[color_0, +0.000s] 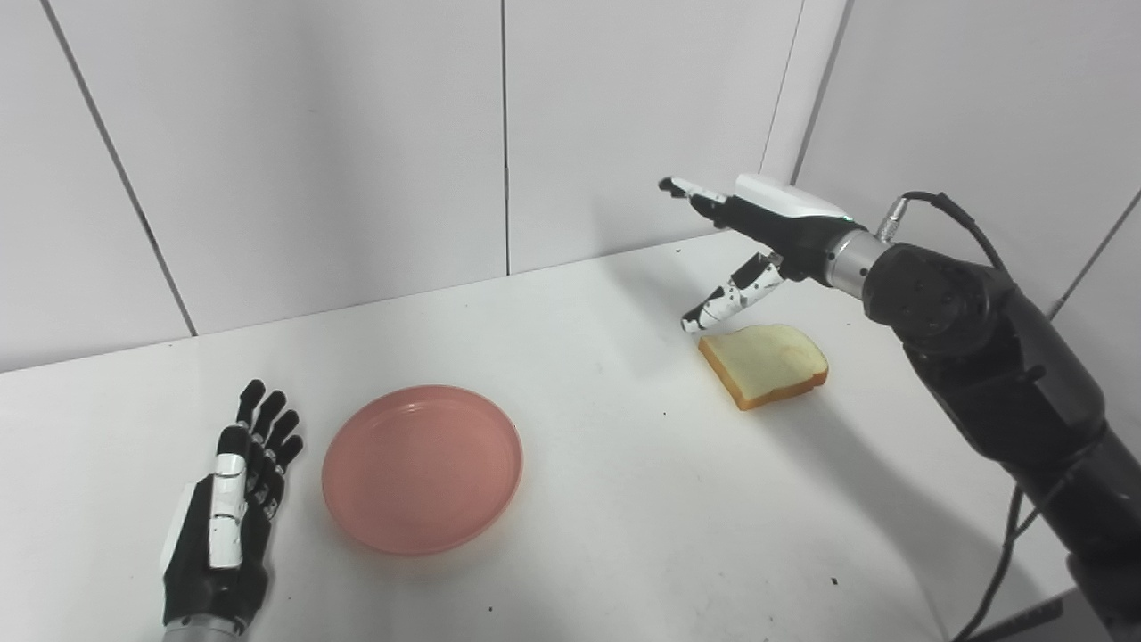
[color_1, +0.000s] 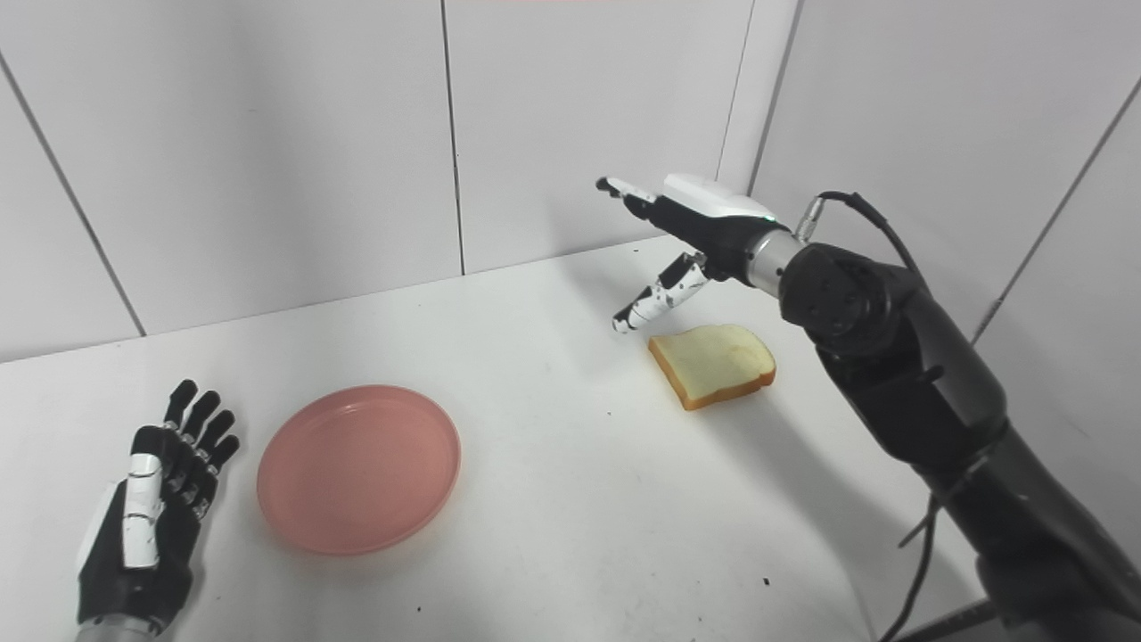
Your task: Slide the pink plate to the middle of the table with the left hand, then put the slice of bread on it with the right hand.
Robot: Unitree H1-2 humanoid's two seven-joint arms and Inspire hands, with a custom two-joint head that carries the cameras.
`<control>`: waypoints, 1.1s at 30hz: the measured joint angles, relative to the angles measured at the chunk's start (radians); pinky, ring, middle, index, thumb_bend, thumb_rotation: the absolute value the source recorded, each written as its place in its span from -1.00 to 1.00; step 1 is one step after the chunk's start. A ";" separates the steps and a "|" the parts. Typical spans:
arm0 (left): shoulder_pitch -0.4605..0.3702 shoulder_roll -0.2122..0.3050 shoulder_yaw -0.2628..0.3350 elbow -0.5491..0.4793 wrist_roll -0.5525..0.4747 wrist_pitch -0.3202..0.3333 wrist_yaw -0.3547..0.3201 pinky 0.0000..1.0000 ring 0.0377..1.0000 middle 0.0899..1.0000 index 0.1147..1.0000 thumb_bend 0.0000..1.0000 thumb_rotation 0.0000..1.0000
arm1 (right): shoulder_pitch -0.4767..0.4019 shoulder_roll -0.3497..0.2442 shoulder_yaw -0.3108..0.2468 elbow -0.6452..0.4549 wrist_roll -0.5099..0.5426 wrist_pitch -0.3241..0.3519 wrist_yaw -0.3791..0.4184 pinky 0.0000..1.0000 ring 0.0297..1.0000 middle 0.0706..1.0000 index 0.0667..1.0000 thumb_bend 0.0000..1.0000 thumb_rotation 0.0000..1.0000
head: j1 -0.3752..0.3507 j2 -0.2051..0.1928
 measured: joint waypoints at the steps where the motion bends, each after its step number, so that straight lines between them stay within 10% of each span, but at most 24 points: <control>1: 0.001 0.000 0.001 -0.003 0.000 0.001 0.001 0.93 0.94 0.97 0.98 0.32 1.00 | -0.001 -0.013 0.008 0.004 -0.006 0.000 0.009 0.68 0.90 0.99 1.00 1.00 -0.44 | -0.006 0.002; 16: 0.005 0.008 0.041 -0.031 -0.063 0.005 -0.006 0.94 0.93 0.96 0.96 0.42 0.93 | -0.034 -0.148 0.166 0.094 -0.163 -0.025 0.114 0.97 1.00 1.00 1.00 1.00 -0.39 | -0.032 0.020; 33: 0.011 0.015 0.053 -0.039 -0.066 0.007 0.000 0.88 0.88 0.90 0.88 0.43 0.88 | -0.039 -0.144 0.268 0.280 -0.440 -0.292 0.069 1.00 1.00 1.00 1.00 1.00 -0.13 | -0.049 0.044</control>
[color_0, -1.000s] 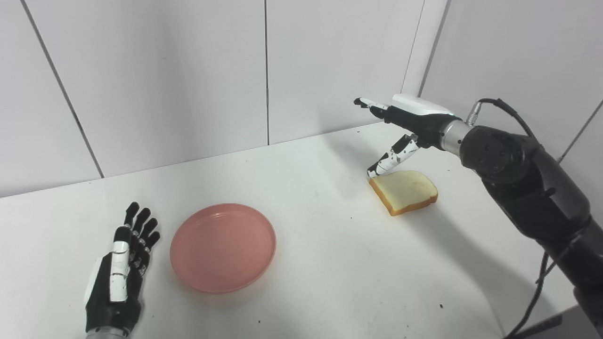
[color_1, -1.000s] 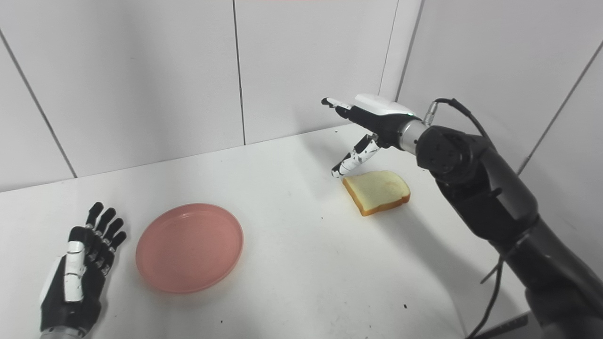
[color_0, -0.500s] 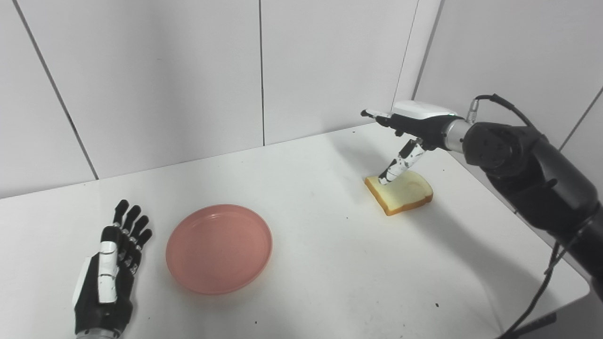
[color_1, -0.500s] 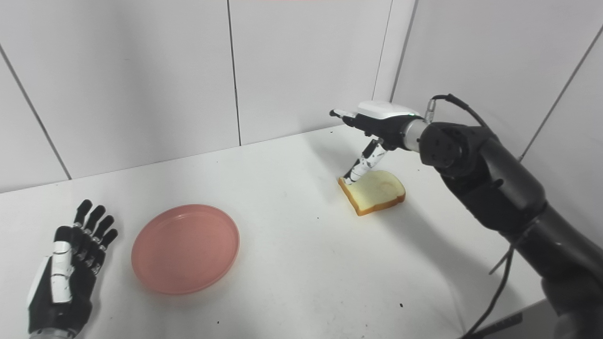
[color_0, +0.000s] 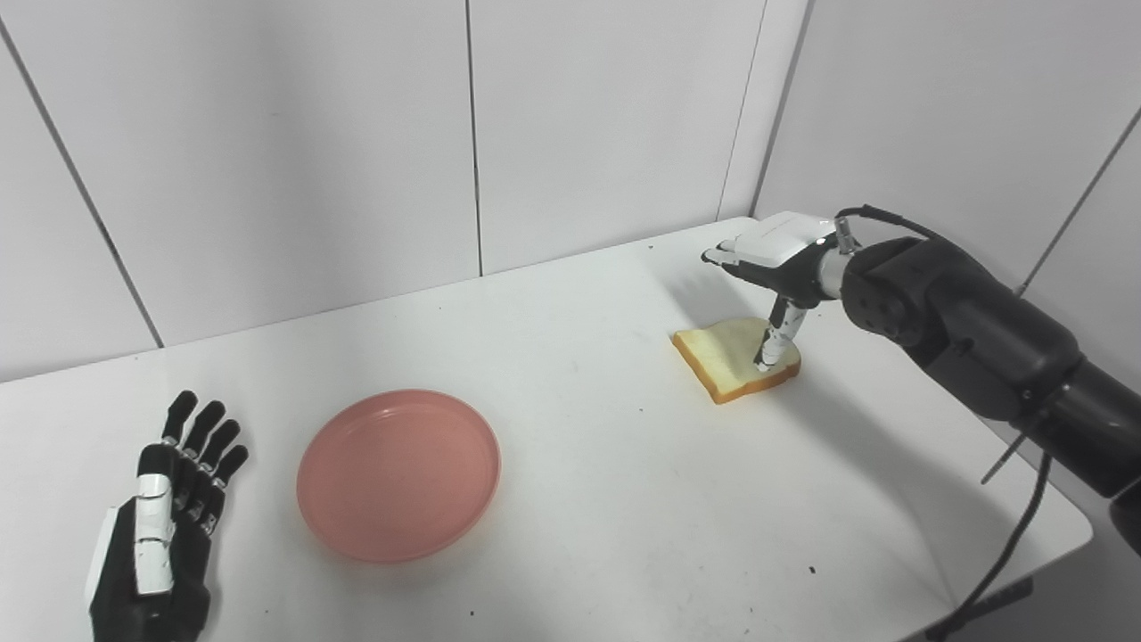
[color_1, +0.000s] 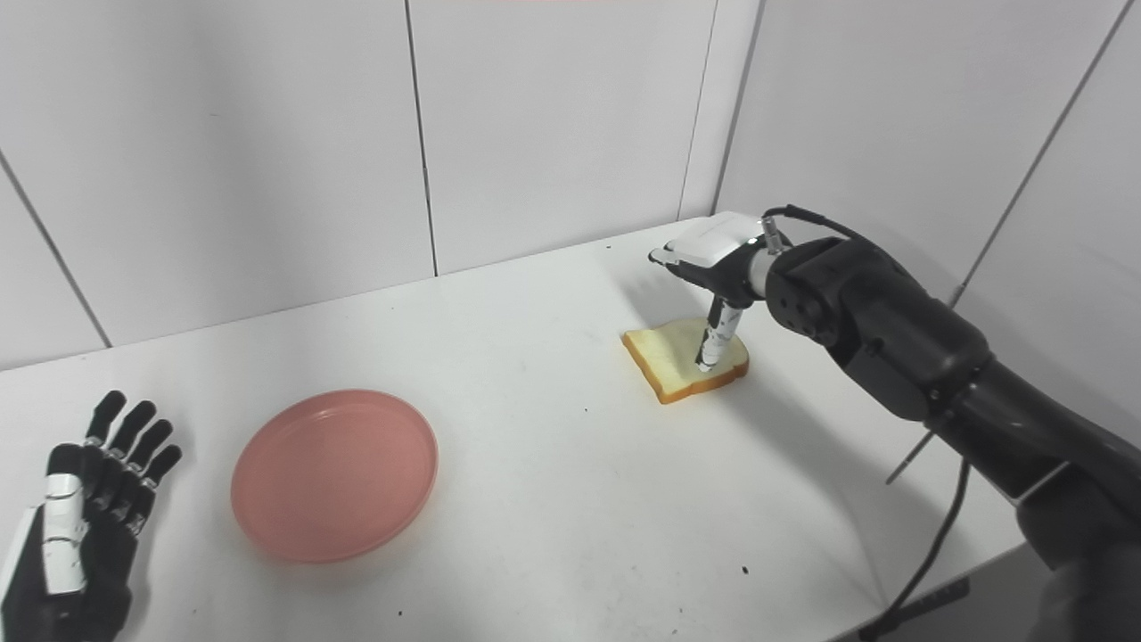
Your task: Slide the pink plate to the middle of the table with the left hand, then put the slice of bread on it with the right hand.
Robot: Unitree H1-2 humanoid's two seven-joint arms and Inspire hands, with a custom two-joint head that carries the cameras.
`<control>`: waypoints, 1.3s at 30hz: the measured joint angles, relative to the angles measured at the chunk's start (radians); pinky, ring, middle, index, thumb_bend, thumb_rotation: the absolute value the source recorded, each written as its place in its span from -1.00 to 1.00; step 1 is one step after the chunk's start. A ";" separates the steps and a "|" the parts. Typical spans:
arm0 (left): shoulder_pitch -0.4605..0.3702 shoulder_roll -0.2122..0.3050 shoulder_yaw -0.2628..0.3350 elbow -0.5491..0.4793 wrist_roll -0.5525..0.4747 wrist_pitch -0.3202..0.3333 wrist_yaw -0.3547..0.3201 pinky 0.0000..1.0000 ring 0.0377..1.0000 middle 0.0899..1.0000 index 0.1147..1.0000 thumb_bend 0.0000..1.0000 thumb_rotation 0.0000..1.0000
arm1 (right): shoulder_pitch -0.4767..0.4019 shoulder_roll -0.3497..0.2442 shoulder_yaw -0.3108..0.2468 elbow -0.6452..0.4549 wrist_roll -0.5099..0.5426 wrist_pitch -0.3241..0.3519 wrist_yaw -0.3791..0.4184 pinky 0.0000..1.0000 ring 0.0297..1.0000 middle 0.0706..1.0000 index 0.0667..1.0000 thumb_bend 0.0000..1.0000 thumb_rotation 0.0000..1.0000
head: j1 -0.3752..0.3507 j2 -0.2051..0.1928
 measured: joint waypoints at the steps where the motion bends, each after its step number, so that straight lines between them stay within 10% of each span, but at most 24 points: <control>1: 0.001 0.000 0.000 0.000 0.000 0.001 0.000 0.87 0.88 0.89 0.87 0.44 0.89 | -0.001 0.005 0.000 0.007 -0.008 -0.002 0.000 1.00 1.00 1.00 1.00 1.00 -0.09 | 0.002 0.002; 39: 0.015 0.021 0.011 -0.075 -0.021 0.105 -0.002 0.92 0.90 0.91 0.92 0.35 0.98 | 0.010 0.101 0.037 0.152 -0.067 -0.074 -0.006 1.00 1.00 1.00 1.00 1.00 -0.07 | 0.005 0.046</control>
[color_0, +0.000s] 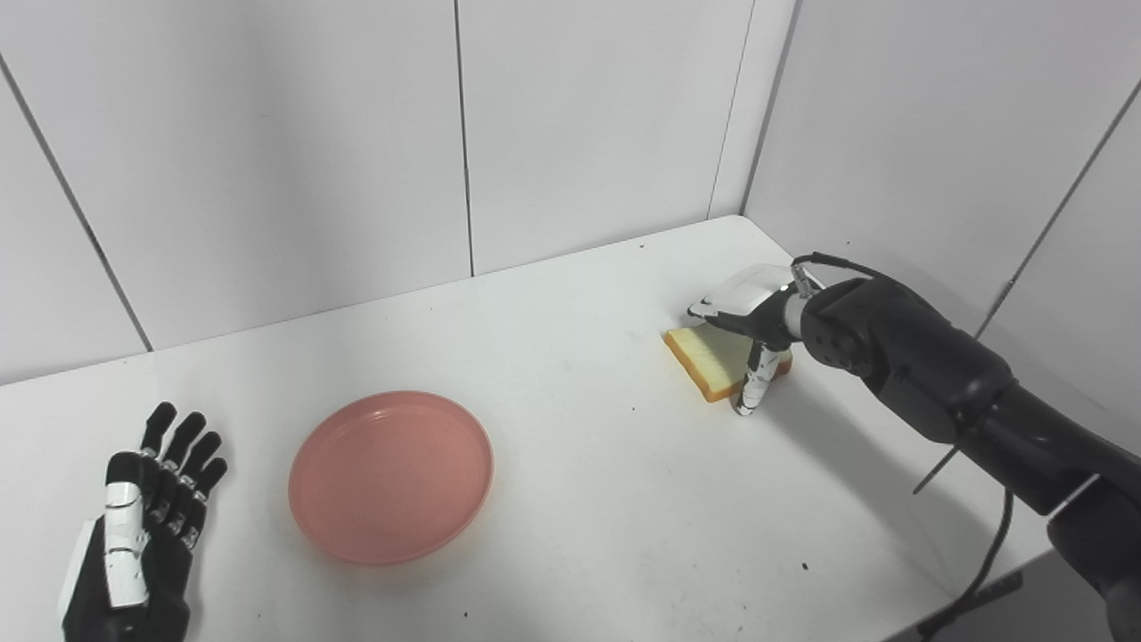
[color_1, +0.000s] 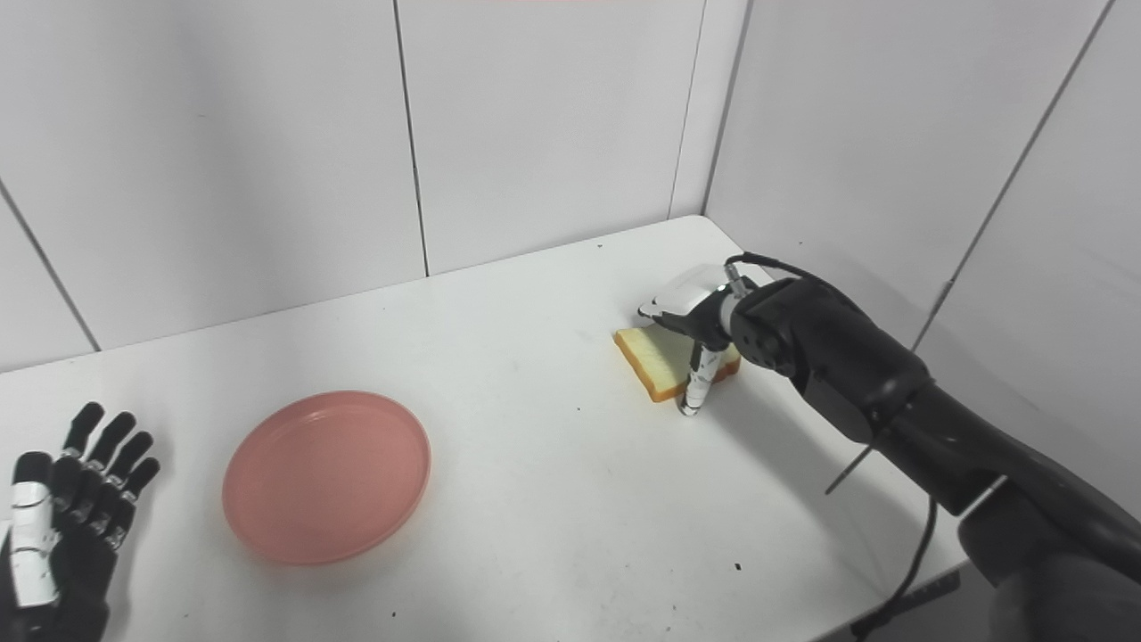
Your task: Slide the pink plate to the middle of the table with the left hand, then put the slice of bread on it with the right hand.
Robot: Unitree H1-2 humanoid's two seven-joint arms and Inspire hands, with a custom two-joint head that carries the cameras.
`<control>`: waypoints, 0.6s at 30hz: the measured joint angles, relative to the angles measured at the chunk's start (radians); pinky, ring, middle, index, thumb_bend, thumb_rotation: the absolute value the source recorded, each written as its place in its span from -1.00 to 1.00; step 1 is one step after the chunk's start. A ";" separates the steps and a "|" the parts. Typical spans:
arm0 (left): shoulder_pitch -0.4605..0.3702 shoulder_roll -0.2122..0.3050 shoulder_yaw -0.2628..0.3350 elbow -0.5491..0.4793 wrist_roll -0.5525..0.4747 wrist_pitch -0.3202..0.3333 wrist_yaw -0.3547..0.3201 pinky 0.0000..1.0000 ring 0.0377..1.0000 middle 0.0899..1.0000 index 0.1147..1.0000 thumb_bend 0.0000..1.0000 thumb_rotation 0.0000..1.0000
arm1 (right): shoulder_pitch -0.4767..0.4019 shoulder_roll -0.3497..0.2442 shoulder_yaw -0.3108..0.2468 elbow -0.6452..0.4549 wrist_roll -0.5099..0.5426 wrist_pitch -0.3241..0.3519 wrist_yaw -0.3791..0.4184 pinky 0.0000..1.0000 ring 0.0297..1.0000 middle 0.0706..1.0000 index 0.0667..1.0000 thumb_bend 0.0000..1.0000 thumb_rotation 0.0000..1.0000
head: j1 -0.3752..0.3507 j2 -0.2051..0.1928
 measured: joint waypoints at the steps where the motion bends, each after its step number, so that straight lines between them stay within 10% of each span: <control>1: 0.000 0.000 0.000 -0.005 0.000 0.001 0.000 0.93 0.90 0.91 0.92 0.35 0.98 | 0.000 0.000 -0.003 0.011 0.002 0.000 -0.002 1.00 1.00 1.00 1.00 1.00 -0.09 | 0.002 0.003; 18: 0.006 -0.001 -0.001 -0.016 0.000 0.006 0.000 0.94 0.90 0.91 0.93 0.35 0.97 | -0.010 0.084 -0.124 0.158 0.190 0.023 -0.132 0.36 0.63 0.74 0.81 0.95 -0.71 | 0.012 -0.003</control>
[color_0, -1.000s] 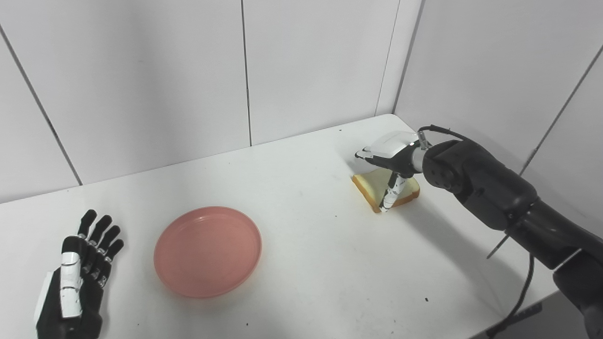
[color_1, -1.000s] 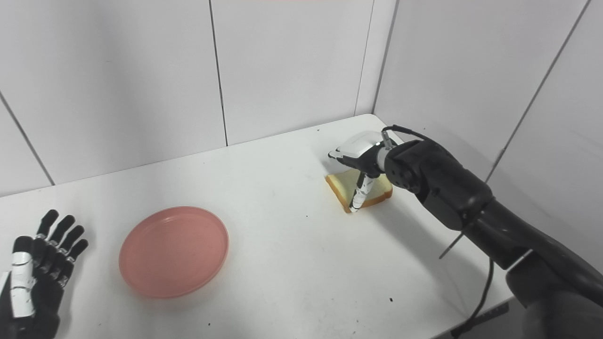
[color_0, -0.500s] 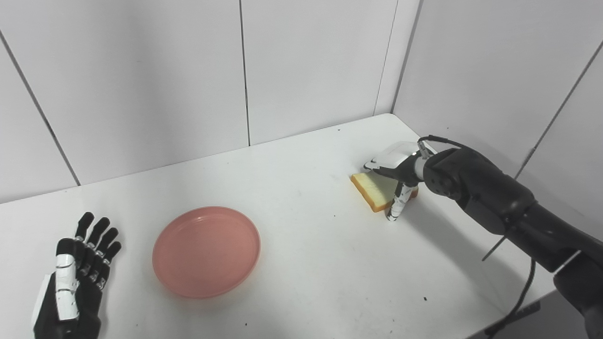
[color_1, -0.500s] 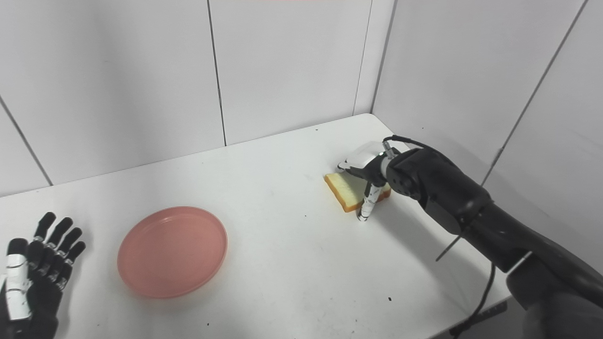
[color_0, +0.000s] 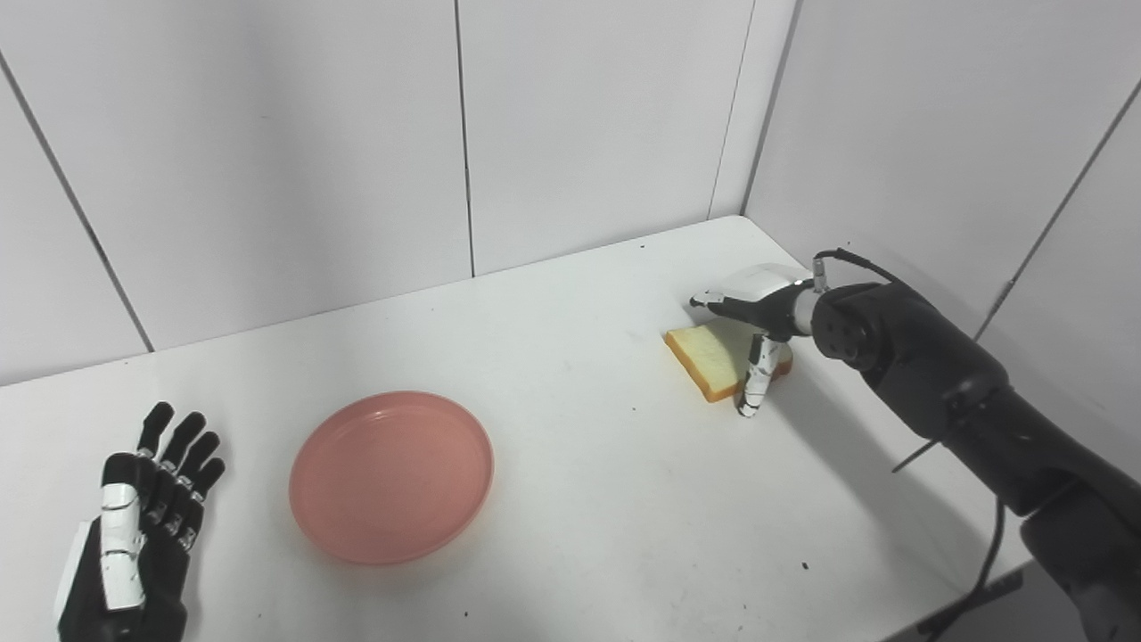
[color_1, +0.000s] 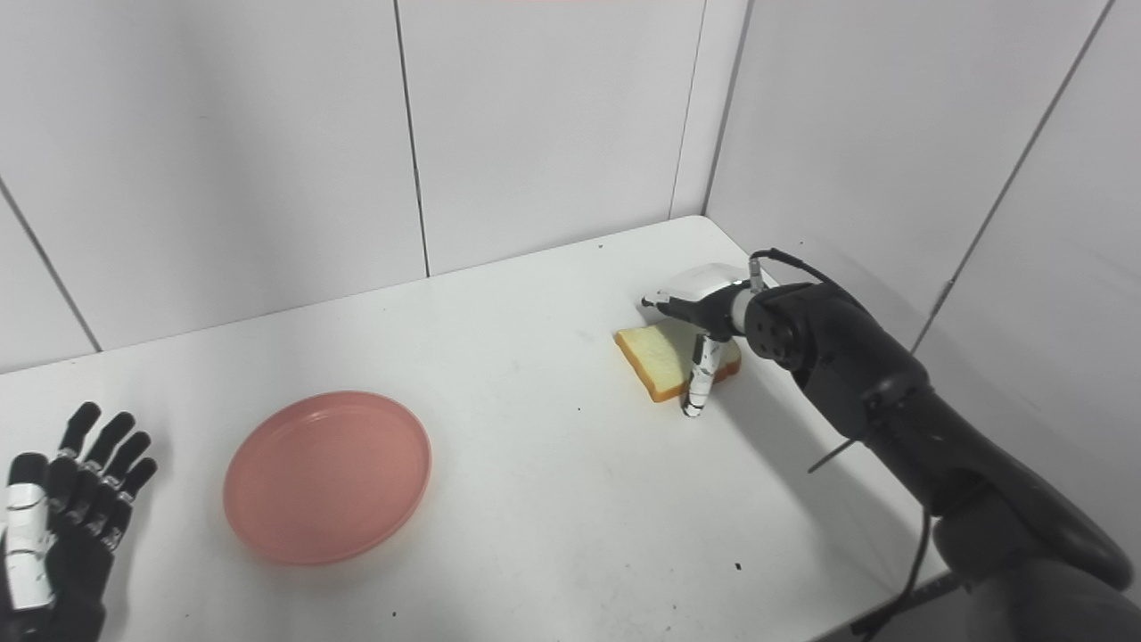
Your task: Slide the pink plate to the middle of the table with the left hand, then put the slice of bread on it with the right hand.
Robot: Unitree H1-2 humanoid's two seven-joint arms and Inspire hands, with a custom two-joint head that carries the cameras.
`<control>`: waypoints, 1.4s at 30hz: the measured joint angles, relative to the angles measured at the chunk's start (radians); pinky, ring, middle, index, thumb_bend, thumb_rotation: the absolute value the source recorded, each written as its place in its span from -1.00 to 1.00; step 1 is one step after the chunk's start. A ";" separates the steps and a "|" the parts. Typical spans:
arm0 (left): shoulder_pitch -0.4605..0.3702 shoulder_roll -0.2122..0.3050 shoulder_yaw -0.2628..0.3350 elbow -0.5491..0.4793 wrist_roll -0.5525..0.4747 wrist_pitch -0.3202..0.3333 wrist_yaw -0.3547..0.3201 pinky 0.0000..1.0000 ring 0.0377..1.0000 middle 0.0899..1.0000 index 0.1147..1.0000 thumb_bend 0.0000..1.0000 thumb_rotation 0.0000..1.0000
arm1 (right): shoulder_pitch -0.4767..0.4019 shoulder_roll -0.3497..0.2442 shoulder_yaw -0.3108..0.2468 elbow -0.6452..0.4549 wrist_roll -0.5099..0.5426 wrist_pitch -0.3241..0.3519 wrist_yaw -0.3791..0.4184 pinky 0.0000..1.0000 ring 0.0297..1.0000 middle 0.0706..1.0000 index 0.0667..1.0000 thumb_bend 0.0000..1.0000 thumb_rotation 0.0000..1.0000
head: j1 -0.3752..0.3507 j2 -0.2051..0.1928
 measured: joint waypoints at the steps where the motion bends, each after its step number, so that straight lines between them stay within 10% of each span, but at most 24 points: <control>1: 0.001 0.001 0.000 0.000 0.000 0.000 0.000 0.91 0.89 0.89 0.91 0.36 0.96 | -0.002 0.010 -0.007 0.004 0.008 0.003 -0.007 0.07 0.32 0.41 0.67 0.90 -0.77 | 0.002 -0.002; 5: 0.001 0.002 0.001 0.000 0.001 0.000 0.000 0.93 0.89 0.90 0.91 0.35 0.95 | -0.031 0.047 -0.012 0.053 0.022 0.003 -0.084 0.22 0.31 0.35 0.41 0.68 -0.93 | 0.002 -0.002; 10: 0.002 0.002 0.000 0.000 0.000 0.000 -0.002 0.95 0.90 0.90 0.92 0.32 0.98 | -0.100 0.083 0.004 0.159 0.037 0.001 -0.133 -0.06 -0.03 -0.07 -0.08 0.07 -0.98 | 0.008 0.000; 26: 0.003 -0.006 0.001 0.000 0.000 0.000 0.004 0.90 0.87 0.88 0.89 0.39 0.90 | -0.100 0.086 0.030 0.118 0.052 0.032 -0.117 -0.17 -0.10 -0.17 -0.03 0.05 -1.00 | 0.023 -0.005; 42: 0.004 -0.026 -0.034 0.021 0.066 -0.038 0.022 0.88 0.90 0.93 0.94 0.36 0.98 | -0.101 0.079 -0.034 -0.241 0.125 0.187 0.038 -0.09 -0.01 -0.12 -0.07 0.05 -1.00 | 0.179 -0.037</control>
